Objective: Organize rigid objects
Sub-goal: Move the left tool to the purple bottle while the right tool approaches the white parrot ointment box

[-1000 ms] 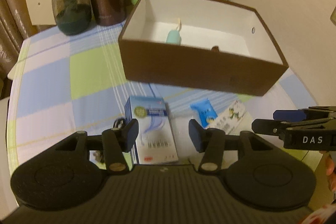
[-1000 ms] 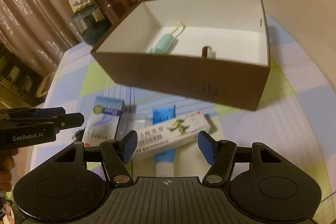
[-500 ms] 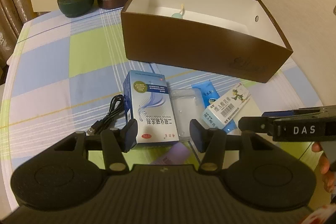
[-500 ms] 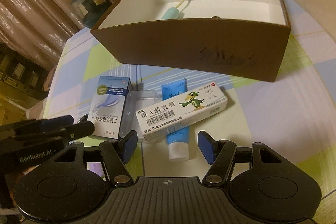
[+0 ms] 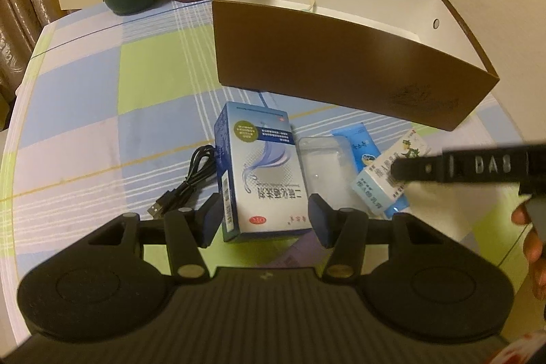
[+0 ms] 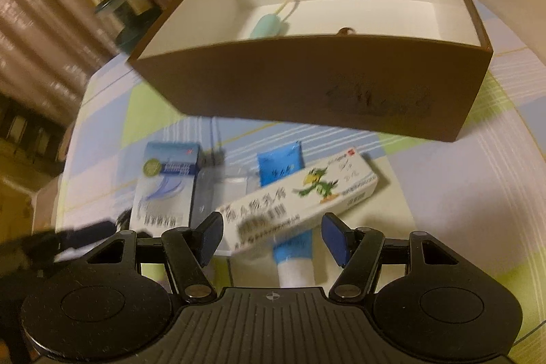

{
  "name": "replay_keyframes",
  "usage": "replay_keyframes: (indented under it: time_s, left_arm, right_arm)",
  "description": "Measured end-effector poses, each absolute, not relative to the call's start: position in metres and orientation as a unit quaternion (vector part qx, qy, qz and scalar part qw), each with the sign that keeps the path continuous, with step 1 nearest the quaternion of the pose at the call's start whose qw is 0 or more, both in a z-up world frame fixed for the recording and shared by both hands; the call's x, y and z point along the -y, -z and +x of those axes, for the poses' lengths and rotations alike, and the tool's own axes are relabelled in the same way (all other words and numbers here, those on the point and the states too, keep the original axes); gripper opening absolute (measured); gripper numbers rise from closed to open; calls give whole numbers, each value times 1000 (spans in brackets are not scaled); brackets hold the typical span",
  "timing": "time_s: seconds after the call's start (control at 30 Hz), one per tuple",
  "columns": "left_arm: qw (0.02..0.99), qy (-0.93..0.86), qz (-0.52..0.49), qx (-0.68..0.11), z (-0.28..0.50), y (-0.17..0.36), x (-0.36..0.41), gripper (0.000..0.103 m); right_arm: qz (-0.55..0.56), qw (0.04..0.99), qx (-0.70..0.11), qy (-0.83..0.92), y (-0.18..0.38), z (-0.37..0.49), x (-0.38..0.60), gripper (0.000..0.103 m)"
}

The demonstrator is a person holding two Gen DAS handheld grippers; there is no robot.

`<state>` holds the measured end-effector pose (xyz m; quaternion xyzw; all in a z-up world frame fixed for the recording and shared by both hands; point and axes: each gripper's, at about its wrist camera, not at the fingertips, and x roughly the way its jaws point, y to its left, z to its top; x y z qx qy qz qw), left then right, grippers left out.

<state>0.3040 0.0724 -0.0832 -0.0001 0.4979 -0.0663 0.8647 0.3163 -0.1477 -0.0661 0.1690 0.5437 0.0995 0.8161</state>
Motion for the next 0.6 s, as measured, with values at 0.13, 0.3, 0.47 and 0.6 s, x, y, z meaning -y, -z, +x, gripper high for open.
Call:
replay_keyframes:
  time_s: [0.13, 0.3, 0.47, 0.6]
  left_arm:
    - [864, 66, 2, -499, 311, 86, -74, 52]
    - [863, 67, 9, -501, 315, 90, -75, 52]
    - [859, 77, 14, -506, 315, 95, -74, 52]
    - [857, 86, 19, -507, 310, 96, -76, 51]
  right_arm:
    - [192, 812, -548, -49, 73, 331, 151, 64]
    - [211, 797, -566, 0, 87, 347, 156, 64]
    - [180, 786, -592, -13, 100, 350, 156, 65]
    - [156, 791, -587, -65, 100, 340, 159, 65]
